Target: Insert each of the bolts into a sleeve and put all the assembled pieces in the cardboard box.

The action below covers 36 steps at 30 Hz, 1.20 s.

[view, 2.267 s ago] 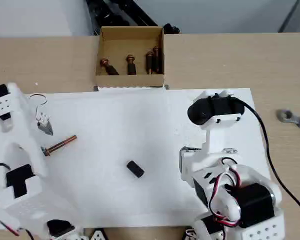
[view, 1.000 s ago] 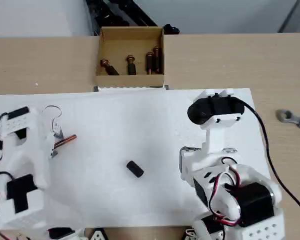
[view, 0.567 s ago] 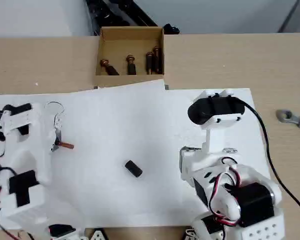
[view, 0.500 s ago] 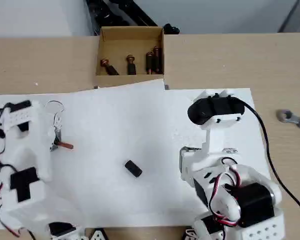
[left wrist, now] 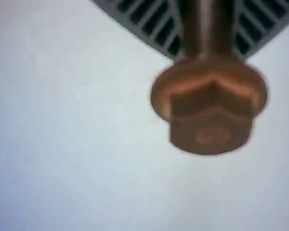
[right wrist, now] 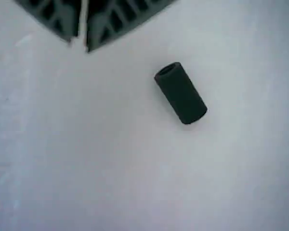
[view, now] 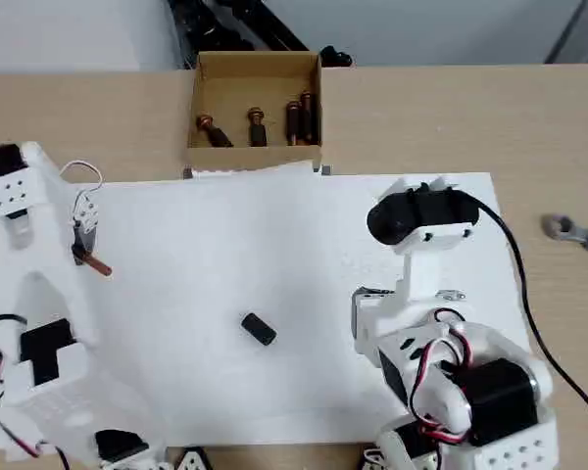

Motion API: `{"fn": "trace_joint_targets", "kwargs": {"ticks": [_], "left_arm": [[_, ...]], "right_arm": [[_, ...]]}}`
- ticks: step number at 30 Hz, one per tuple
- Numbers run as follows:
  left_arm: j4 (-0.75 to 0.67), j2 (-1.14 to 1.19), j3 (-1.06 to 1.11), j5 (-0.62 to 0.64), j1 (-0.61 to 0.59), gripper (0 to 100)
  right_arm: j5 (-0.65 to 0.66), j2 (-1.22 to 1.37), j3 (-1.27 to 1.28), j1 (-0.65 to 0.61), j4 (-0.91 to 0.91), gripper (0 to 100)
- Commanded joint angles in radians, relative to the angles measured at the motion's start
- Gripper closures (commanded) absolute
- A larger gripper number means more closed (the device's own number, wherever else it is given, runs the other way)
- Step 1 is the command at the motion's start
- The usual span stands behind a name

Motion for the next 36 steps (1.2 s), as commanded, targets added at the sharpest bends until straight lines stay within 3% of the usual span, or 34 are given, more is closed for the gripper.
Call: {"fn": "trace_joint_targets", "kwargs": {"ticks": [1, 6, 11, 20, 29, 36], "left_arm": [[0.026, -0.014, -0.045, -0.095, 0.043, 99], [0.021, -0.014, -0.061, -0.371, 0.075, 99], [0.021, -0.014, -0.226, -0.595, 0.068, 99], [0.029, -0.089, -0.616, -0.647, 0.068, 99], [0.029, -0.425, -0.398, -0.724, 0.157, 99], [0.025, -0.775, -0.101, -0.802, 0.155, 99]], "right_arm": [[-0.011, -0.008, -0.005, 0.007, -0.01, 99.1], [-0.012, -0.008, -0.005, 0.007, -0.012, 99.1], [-0.009, 0.001, -0.005, 0.001, -0.019, 98.9], [-0.012, 0.021, -0.003, -0.117, -0.019, 99.1], [-0.015, 0.28, -0.011, -0.145, -0.019, 98.7], [-0.008, 0.43, -0.011, -0.332, -0.027, 98.7]]}}
